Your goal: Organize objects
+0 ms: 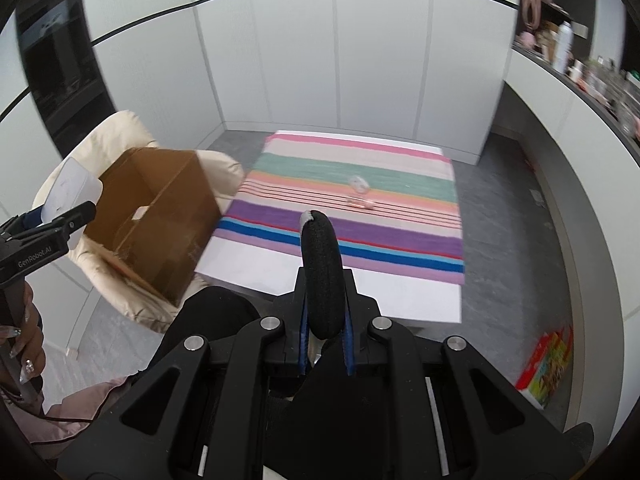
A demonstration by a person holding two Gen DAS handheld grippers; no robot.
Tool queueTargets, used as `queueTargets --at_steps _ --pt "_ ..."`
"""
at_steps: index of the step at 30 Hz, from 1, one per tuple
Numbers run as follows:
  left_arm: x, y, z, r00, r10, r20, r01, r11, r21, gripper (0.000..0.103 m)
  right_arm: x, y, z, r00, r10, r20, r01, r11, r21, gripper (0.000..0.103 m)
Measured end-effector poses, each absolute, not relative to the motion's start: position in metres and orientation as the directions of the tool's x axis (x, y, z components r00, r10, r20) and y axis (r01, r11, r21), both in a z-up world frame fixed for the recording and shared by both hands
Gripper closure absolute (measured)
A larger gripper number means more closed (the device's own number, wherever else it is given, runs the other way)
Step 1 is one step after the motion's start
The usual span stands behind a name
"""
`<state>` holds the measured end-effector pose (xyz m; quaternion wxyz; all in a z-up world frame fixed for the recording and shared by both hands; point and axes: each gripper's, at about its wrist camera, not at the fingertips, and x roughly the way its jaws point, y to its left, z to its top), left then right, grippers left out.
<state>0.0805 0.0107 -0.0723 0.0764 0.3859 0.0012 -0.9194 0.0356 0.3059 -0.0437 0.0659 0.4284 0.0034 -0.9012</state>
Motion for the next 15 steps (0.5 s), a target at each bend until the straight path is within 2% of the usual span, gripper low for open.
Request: queueTargets --at_steps 15 --pt "0.129 -0.088 -0.089 -0.615 -0.267 -0.742 0.355 -0.934 0.041 0.014 0.025 0.192 -0.054 -0.562 -0.282 -0.778 0.392 -0.919 0.05 0.09"
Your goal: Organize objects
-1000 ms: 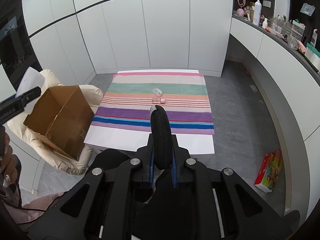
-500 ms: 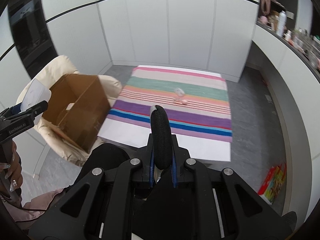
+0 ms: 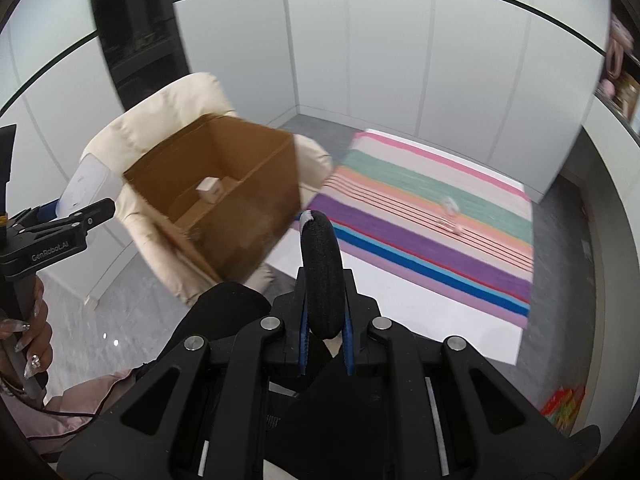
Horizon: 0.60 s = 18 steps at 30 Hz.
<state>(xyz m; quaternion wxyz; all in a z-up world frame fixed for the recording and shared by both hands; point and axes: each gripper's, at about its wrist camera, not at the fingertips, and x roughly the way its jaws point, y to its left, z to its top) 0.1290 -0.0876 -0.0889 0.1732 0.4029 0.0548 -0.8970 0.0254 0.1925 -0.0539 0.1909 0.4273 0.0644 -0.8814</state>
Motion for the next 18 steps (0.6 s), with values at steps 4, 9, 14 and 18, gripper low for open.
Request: queueTargets --at_steps 4,9,14,18 --pt "0.141 -0.107 -0.091 -0.598 -0.289 -0.748 0.397 -0.917 0.037 0.014 0.023 0.166 -0.062 -0.526 -0.308 -0.793 0.442 -0.895 0.054 0.09" --pt "0.147 -0.121 -0.092 -0.585 -0.304 -0.752 0.427 -0.904 0.033 0.014 0.021 0.145 -0.068 -0.503 -0.335 -0.797 0.487 -0.871 0.059 0.09" --pt "0.145 -0.126 -0.093 -0.581 -0.307 -0.754 0.436 -0.899 0.03 0.014 0.013 0.131 -0.079 -0.476 -0.346 -0.808 0.501 -0.862 0.074 0.09" --pt "0.14 -0.129 -0.096 -0.572 -0.305 -0.761 0.44 -0.898 0.029 0.014 0.007 0.121 -0.087 -0.458 -0.348 -0.818 0.507 -0.858 0.081 0.09"
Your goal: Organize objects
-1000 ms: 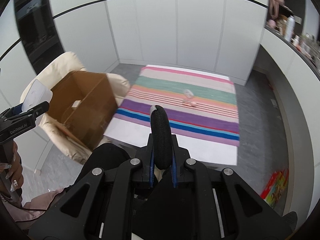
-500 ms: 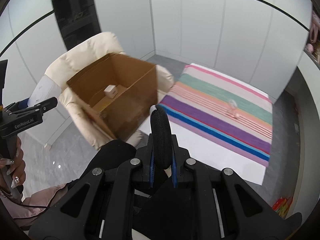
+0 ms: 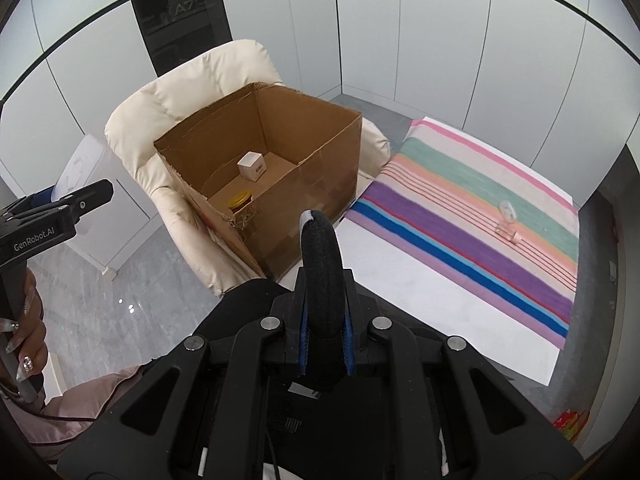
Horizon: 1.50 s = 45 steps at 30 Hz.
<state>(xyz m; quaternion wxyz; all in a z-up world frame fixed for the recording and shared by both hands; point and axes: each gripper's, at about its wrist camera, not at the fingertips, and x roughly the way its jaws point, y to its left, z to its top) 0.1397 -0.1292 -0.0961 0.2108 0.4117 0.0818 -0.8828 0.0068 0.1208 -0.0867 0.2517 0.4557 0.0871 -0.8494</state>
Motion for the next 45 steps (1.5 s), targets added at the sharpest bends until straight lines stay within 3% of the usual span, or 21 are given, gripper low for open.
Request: queueTargets --at_steps 13,34,45 --pt "0.1 -0.157 -0.108 -0.538 -0.311 -0.784 0.461 -0.887 0.036 0.014 -0.034 0.08 -0.104 -0.433 -0.346 -0.832 0.538 -0.84 0.07 0.09" --pt "-0.042 -0.217 -0.145 -0.494 -0.348 -0.797 0.477 -0.874 0.086 0.014 -0.147 -0.022 -0.13 -0.41 -0.384 -0.827 0.625 -0.779 0.052 0.09" --pt "-0.059 -0.242 -0.157 -0.473 -0.352 -0.808 0.508 -0.858 0.077 0.013 -0.177 -0.061 -0.148 -0.38 -0.387 -0.84 0.648 -0.76 0.056 0.09"
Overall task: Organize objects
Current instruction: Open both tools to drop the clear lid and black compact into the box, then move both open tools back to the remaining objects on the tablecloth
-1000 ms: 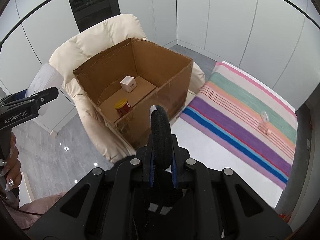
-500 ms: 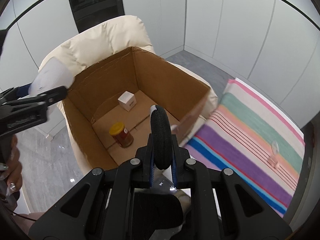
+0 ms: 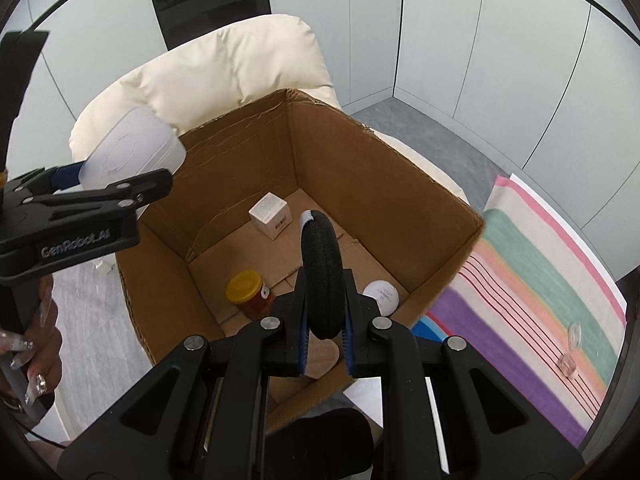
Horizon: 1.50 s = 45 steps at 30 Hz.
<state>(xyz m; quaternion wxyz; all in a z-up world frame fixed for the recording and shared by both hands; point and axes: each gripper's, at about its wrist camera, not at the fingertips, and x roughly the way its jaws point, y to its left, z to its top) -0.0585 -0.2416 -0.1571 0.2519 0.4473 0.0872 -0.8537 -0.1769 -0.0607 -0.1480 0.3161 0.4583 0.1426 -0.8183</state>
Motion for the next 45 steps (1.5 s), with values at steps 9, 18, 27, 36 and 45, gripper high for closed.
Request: queueTargets --at_steps 9,18,27,36,45 --pt "-0.061 -0.234 -0.152 -0.51 -0.271 -0.817 0.432 -0.901 0.029 0.0 -0.187 -0.057 -0.15 -0.39 -0.395 -0.832 0.592 -0.799 0.102 0.004" --pt "-0.055 -0.24 -0.149 -0.493 -0.26 -0.83 0.475 -0.88 -0.006 0.0 -0.175 -0.053 -0.142 -0.399 -0.39 -0.83 0.61 -0.789 0.077 0.004" --pt "-0.048 -0.238 -0.149 -0.489 -0.224 -0.843 0.464 -0.885 -0.034 0.0 -0.168 -0.041 -0.127 -0.427 -0.371 -0.825 0.591 -0.805 0.056 0.004" --pt "-0.03 -0.233 -0.135 -0.491 -0.235 -0.839 0.466 -0.884 -0.025 0.0 -0.15 -0.031 -0.11 -0.446 -0.37 -0.815 0.58 -0.813 0.052 0.004" --pt "-0.002 -0.215 -0.129 -0.483 -0.26 -0.836 0.448 -0.894 0.02 0.0 -0.128 -0.014 -0.096 -0.451 -0.37 -0.812 0.565 -0.823 0.061 0.004"
